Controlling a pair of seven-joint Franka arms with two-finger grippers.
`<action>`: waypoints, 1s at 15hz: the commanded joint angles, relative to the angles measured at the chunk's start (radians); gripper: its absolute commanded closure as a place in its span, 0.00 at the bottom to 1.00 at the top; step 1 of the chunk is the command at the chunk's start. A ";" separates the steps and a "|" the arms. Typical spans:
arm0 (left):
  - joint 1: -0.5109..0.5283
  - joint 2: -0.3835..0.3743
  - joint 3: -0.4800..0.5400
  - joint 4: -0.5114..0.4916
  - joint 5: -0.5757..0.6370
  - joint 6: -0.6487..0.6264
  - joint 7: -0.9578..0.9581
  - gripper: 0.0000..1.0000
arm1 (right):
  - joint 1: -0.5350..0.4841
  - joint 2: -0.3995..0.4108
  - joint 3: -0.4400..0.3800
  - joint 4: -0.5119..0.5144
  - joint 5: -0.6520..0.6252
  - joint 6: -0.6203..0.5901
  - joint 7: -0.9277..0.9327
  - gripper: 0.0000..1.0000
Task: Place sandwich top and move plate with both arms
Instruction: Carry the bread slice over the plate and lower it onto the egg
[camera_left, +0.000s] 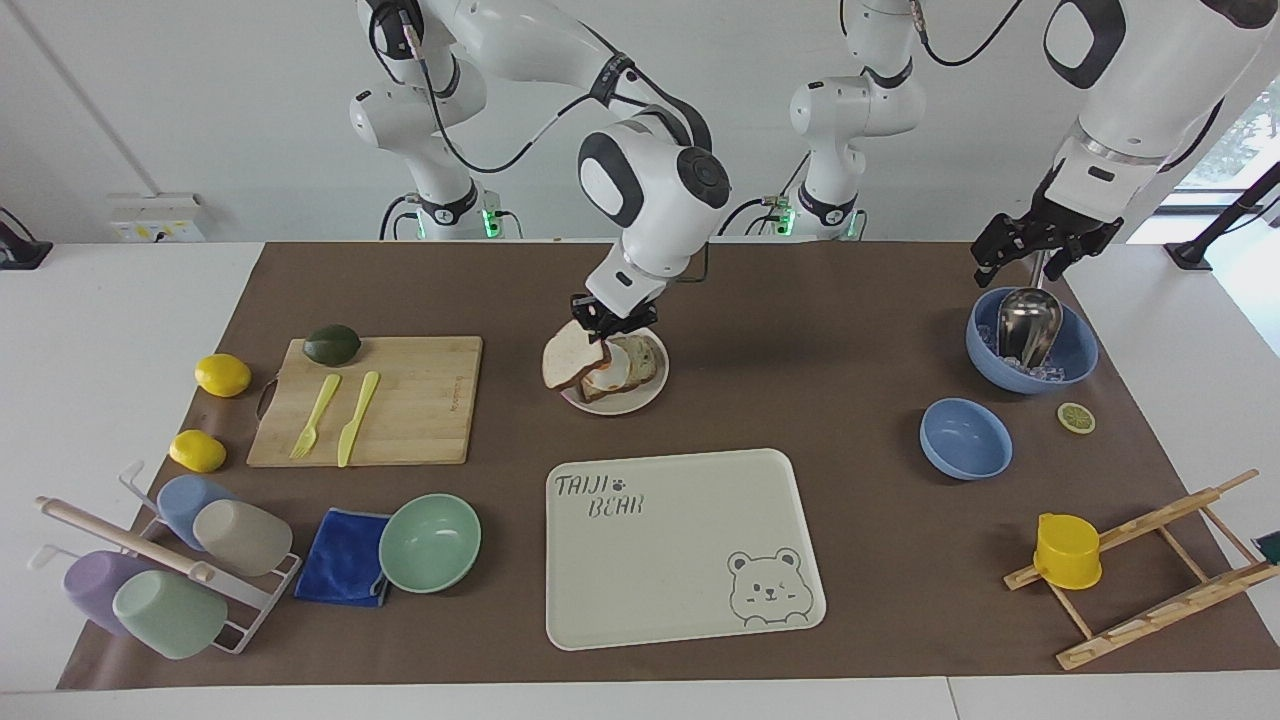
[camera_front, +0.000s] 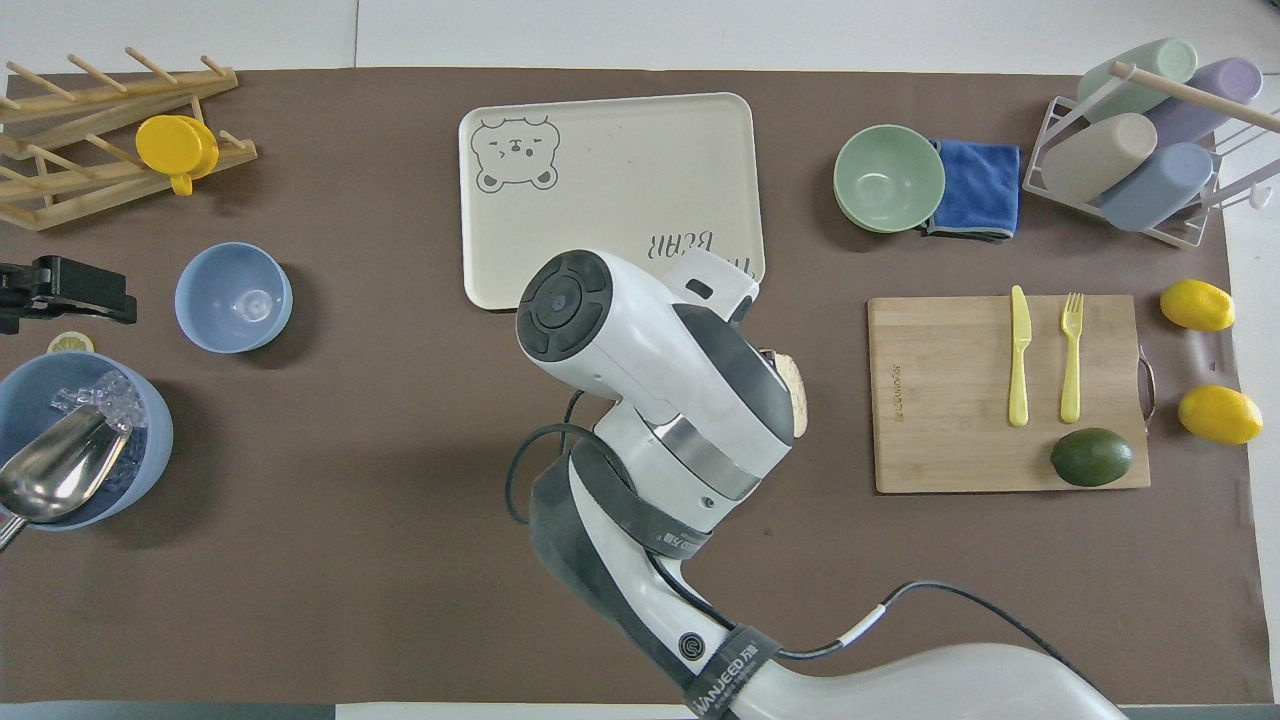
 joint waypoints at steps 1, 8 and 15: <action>0.020 -0.033 -0.001 -0.038 0.012 0.007 -0.003 0.00 | -0.009 -0.007 0.002 -0.071 0.033 0.085 0.024 1.00; 0.023 -0.048 -0.001 -0.065 0.012 0.010 -0.002 0.00 | -0.010 -0.048 0.008 -0.214 0.089 0.244 0.104 1.00; 0.022 -0.080 -0.002 -0.151 0.011 0.108 -0.002 0.00 | 0.003 -0.050 0.016 -0.237 0.175 0.332 0.174 1.00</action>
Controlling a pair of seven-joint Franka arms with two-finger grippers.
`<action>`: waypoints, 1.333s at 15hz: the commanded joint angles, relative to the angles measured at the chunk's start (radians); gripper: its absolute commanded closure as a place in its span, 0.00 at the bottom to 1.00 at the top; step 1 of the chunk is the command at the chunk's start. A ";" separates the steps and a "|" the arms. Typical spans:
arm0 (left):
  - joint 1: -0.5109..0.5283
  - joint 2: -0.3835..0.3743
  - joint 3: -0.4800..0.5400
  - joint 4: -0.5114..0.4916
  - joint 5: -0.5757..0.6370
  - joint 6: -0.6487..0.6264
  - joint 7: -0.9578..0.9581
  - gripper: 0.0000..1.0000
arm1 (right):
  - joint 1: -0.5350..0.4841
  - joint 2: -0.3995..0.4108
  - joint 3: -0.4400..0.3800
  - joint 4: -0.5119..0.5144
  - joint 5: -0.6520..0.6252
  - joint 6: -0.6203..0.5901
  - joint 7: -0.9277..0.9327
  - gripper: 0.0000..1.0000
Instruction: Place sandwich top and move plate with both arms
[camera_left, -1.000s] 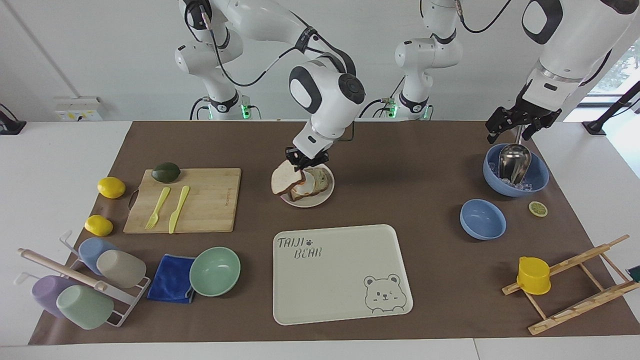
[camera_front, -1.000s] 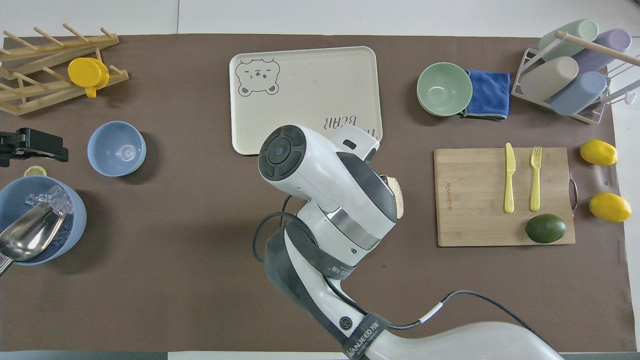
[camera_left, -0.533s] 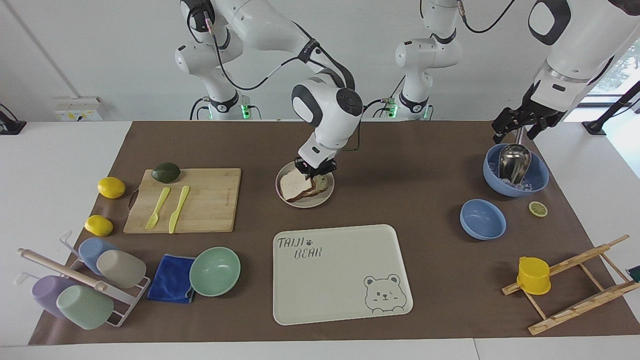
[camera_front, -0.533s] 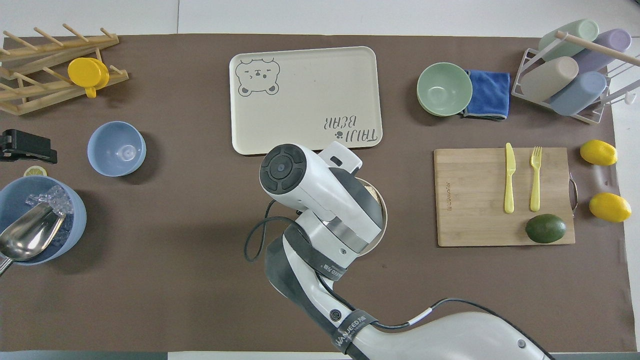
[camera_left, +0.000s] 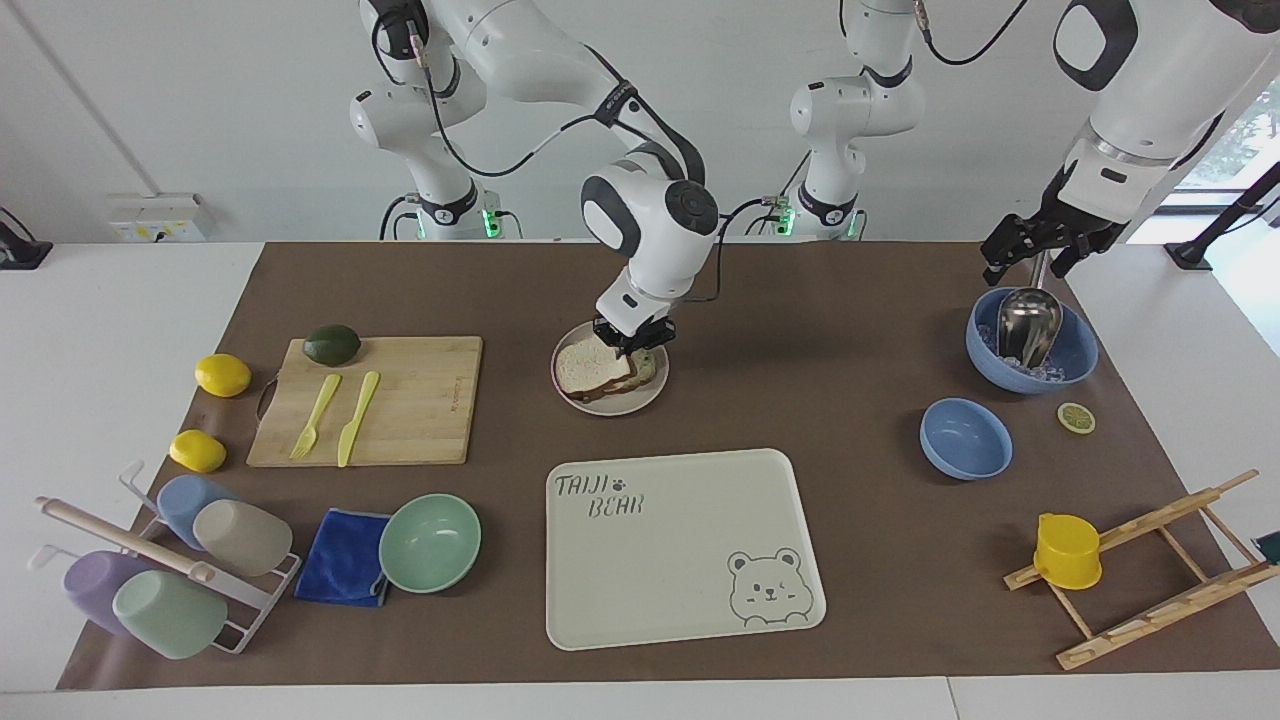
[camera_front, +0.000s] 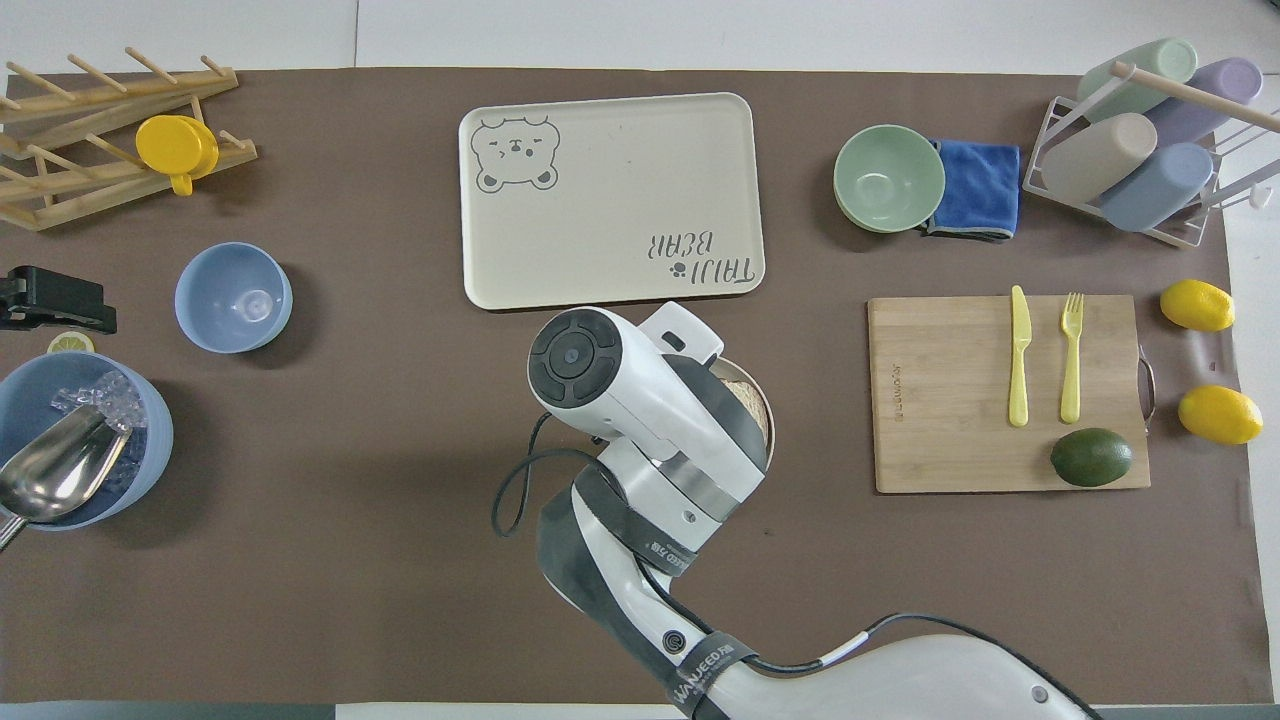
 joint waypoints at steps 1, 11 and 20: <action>0.006 -0.069 -0.008 -0.129 0.009 0.091 -0.002 0.00 | 0.002 -0.027 0.007 -0.050 0.036 0.070 0.043 1.00; -0.011 -0.084 -0.013 -0.166 -0.009 0.110 -0.002 0.00 | -0.039 -0.036 0.007 -0.032 0.039 0.138 0.056 0.00; -0.112 -0.057 -0.016 -0.241 -0.138 0.252 -0.119 0.00 | -0.419 -0.279 0.001 0.002 0.122 -0.167 -0.340 0.00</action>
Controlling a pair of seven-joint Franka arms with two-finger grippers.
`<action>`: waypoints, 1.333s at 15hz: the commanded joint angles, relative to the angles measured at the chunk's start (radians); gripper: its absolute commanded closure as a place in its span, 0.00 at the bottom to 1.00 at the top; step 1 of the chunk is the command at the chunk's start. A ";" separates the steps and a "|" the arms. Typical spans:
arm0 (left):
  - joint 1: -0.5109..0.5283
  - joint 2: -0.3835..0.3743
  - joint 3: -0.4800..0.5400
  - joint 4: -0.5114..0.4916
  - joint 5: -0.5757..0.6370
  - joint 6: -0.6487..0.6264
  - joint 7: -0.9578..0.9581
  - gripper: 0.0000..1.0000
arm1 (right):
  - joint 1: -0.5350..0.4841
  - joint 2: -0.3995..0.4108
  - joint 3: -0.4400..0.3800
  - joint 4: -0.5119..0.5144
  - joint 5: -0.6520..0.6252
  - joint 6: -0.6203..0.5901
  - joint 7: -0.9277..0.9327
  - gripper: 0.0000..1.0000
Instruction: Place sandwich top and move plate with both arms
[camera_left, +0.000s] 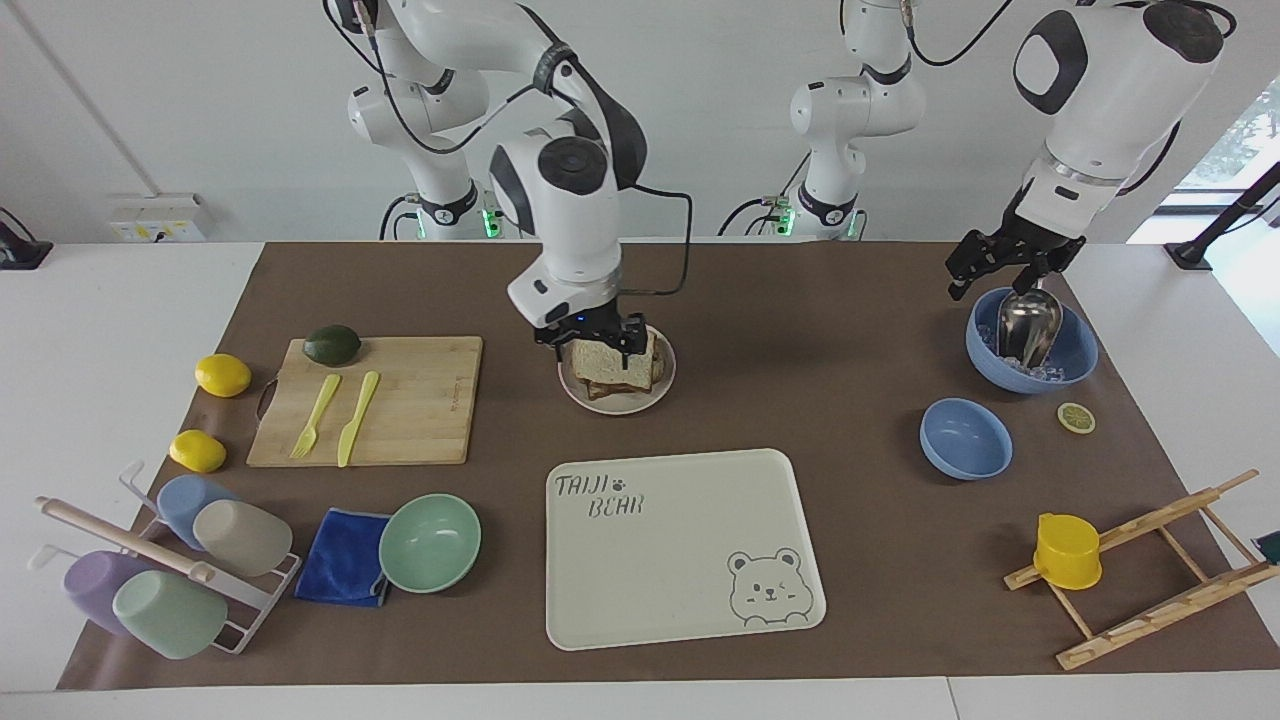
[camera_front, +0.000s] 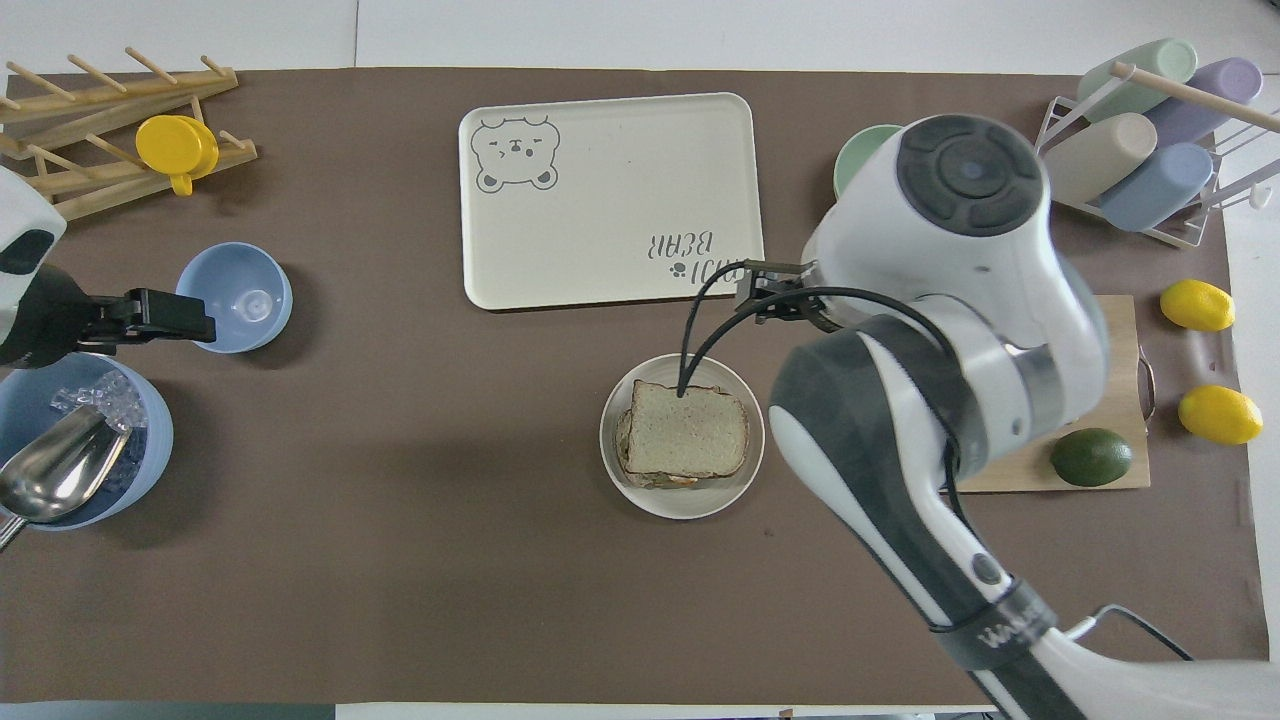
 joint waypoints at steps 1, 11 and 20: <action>-0.084 -0.003 0.007 -0.076 -0.053 0.116 -0.101 0.00 | -0.108 -0.095 0.000 -0.021 0.028 -0.122 -0.138 0.00; -0.383 0.215 0.007 -0.111 -0.093 0.388 -0.253 0.00 | -0.344 -0.231 -0.055 -0.029 0.028 -0.328 -0.436 0.00; -0.547 0.316 0.006 -0.213 -0.167 0.603 -0.252 0.03 | -0.131 -0.174 -0.273 0.074 0.023 -0.409 -0.464 0.00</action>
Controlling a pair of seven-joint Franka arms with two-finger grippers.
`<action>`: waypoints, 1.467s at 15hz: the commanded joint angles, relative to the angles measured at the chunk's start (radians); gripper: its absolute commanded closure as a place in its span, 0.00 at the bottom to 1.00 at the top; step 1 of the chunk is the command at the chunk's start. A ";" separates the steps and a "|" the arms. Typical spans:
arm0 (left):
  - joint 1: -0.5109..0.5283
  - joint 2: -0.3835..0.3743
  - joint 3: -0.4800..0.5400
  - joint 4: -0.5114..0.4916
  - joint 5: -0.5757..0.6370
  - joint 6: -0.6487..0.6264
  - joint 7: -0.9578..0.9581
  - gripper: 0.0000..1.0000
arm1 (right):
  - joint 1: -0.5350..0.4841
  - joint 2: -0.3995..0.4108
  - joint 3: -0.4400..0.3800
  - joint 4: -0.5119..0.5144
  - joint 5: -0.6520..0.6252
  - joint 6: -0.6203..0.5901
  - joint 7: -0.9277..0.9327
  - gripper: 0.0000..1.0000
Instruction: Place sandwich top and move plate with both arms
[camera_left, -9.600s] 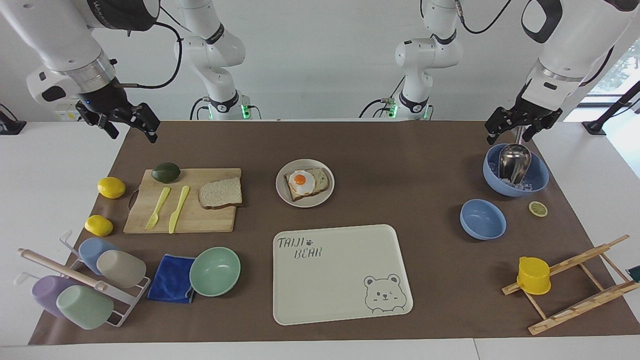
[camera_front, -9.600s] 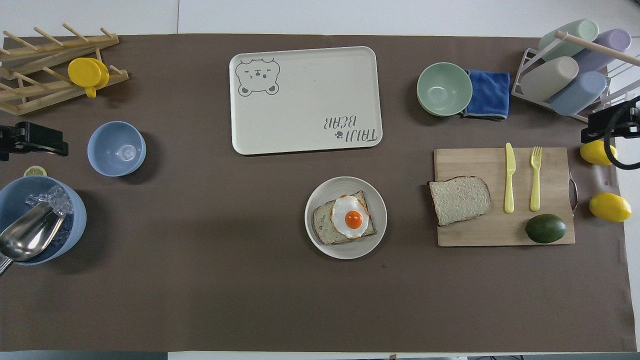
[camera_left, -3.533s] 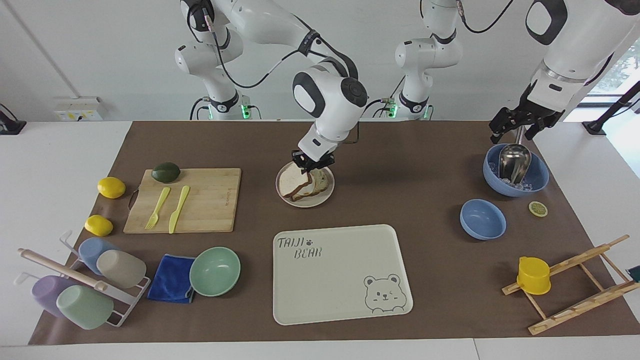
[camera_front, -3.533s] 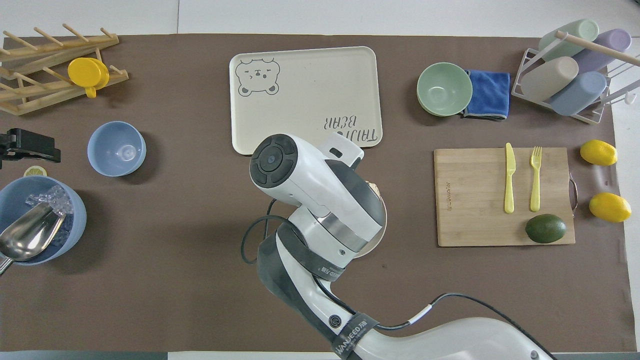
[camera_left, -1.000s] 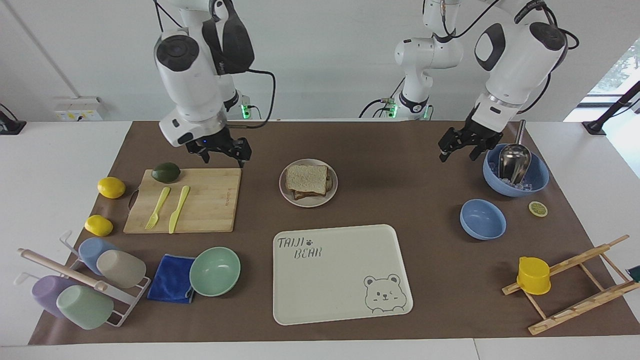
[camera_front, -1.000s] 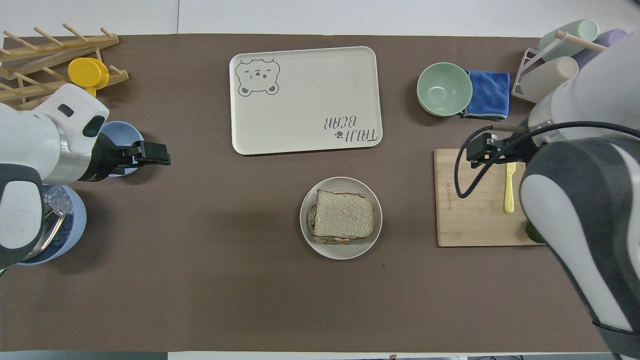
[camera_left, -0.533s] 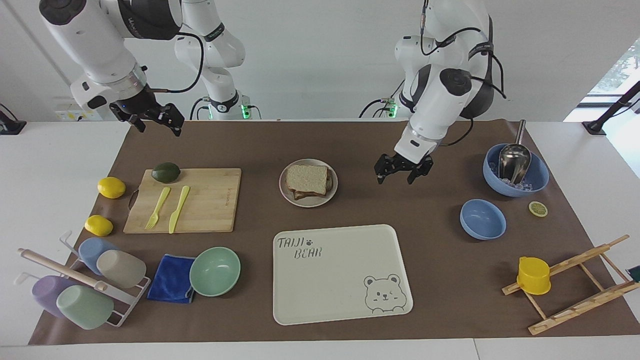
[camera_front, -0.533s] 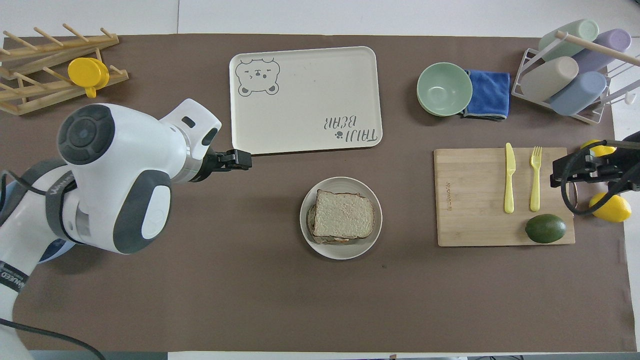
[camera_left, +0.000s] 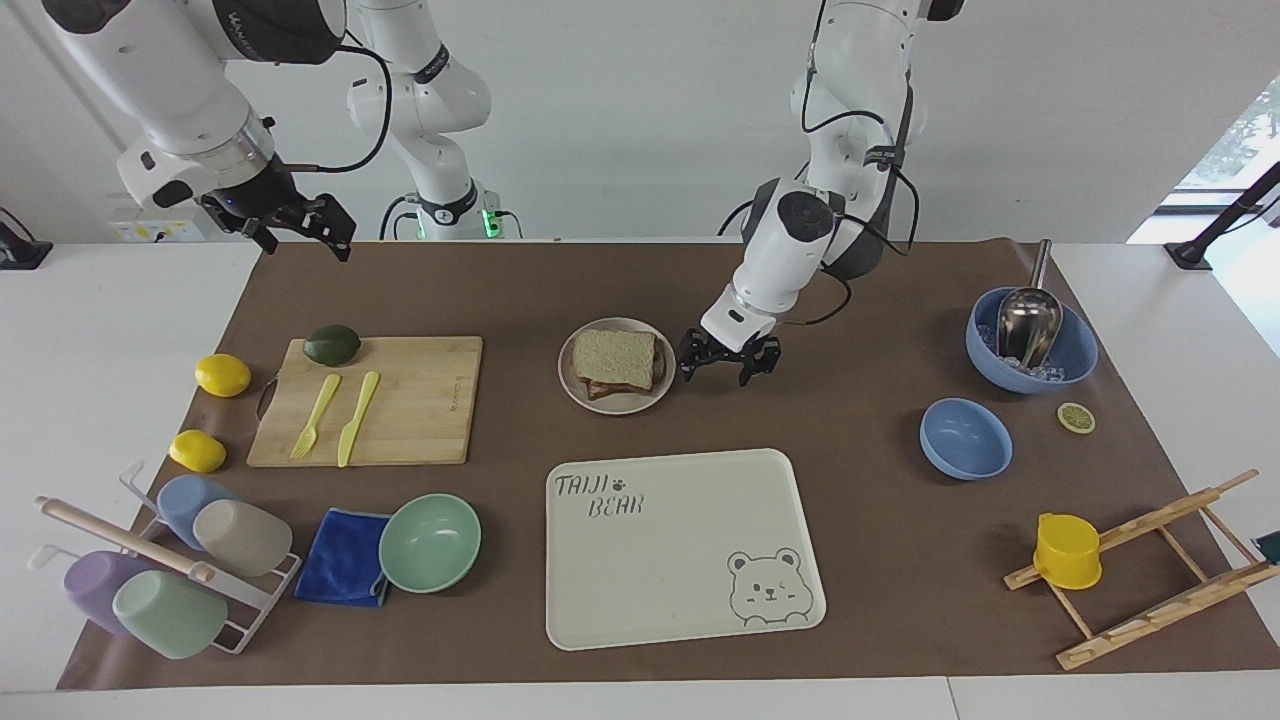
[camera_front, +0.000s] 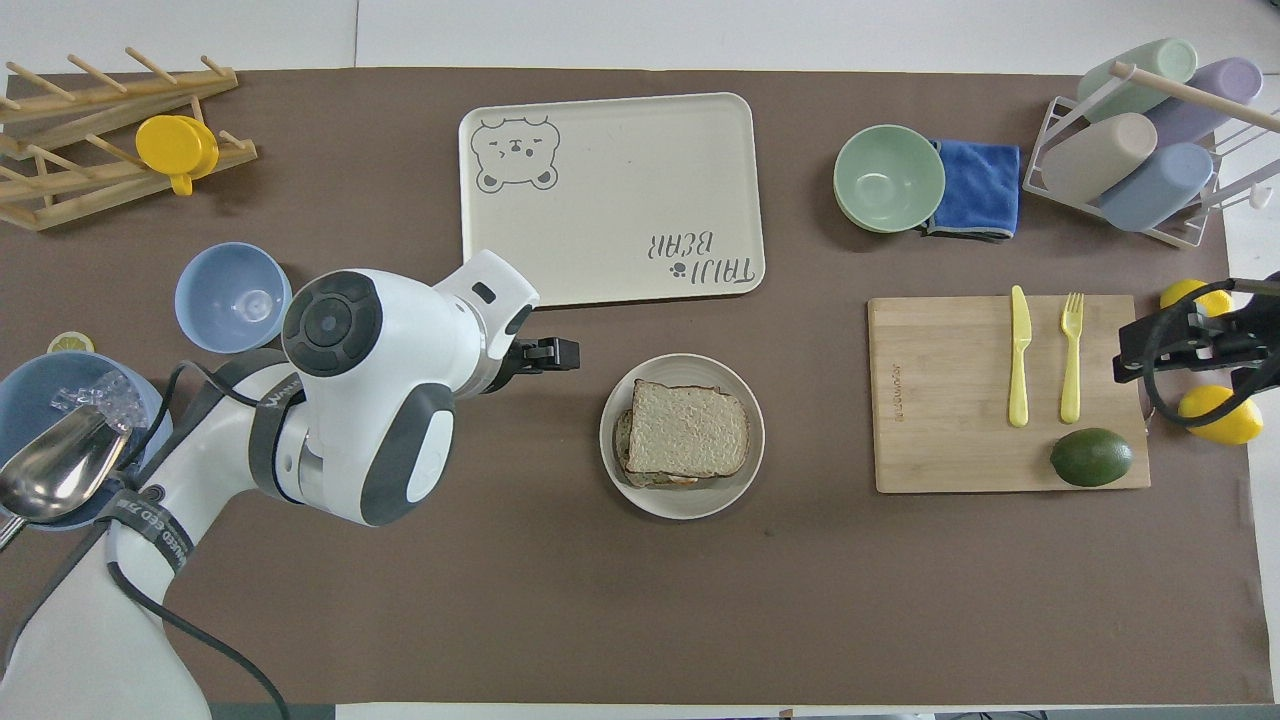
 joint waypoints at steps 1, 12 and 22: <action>-0.045 0.003 0.015 -0.023 -0.020 0.023 0.001 0.05 | 0.002 -0.024 -0.007 -0.070 0.021 0.023 -0.025 0.00; -0.065 0.026 0.017 -0.043 -0.057 0.061 0.000 0.37 | -0.071 -0.035 0.004 -0.081 0.022 0.046 -0.156 0.00; -0.094 0.046 0.017 -0.045 -0.066 0.100 -0.043 0.60 | -0.125 -0.043 0.062 -0.078 0.005 0.041 -0.169 0.00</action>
